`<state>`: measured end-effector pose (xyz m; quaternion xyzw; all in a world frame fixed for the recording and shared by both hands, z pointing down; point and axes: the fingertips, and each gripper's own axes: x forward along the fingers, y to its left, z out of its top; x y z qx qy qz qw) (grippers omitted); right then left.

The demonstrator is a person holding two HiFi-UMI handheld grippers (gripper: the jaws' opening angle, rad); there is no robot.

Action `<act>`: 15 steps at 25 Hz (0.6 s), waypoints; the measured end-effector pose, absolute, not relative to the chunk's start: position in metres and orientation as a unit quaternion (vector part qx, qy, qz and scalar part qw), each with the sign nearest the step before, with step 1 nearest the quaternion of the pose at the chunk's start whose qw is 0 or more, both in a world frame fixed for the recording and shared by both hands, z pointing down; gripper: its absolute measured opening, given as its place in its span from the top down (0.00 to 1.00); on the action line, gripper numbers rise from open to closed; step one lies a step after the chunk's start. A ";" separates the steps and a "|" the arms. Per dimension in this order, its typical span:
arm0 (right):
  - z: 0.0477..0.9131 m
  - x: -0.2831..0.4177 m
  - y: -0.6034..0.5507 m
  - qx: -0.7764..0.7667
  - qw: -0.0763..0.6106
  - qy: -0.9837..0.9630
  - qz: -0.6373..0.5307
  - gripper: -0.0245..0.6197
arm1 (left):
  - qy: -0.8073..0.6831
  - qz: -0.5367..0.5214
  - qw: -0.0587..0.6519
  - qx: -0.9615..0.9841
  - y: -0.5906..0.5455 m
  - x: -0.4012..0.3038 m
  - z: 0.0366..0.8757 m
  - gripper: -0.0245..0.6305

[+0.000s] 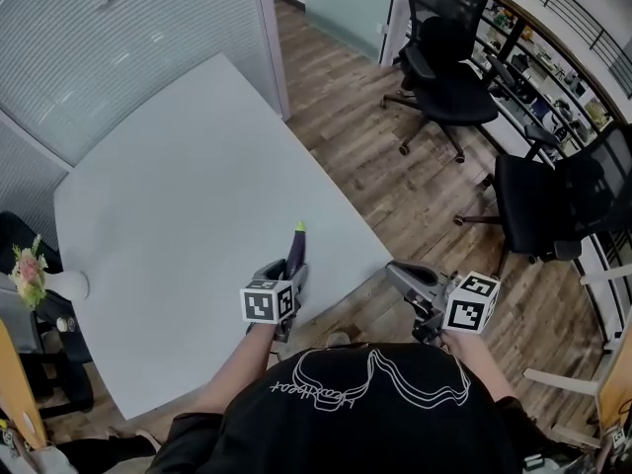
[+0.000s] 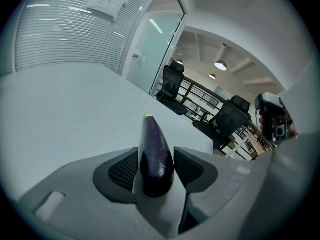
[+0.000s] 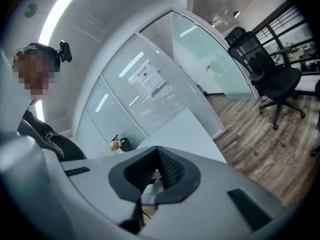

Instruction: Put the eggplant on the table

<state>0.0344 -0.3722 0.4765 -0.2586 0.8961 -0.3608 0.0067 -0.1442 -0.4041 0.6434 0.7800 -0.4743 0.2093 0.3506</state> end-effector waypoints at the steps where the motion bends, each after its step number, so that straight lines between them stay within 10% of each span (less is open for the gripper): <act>1: 0.477 0.034 -0.371 -0.258 0.006 0.896 -0.361 0.95 | -0.475 0.210 0.350 0.780 -0.404 -0.144 0.644 0.64; 15: 0.476 0.019 -0.356 -0.245 -0.012 0.897 -0.368 0.95 | -0.487 0.165 0.333 0.791 -0.404 -0.160 0.617 0.54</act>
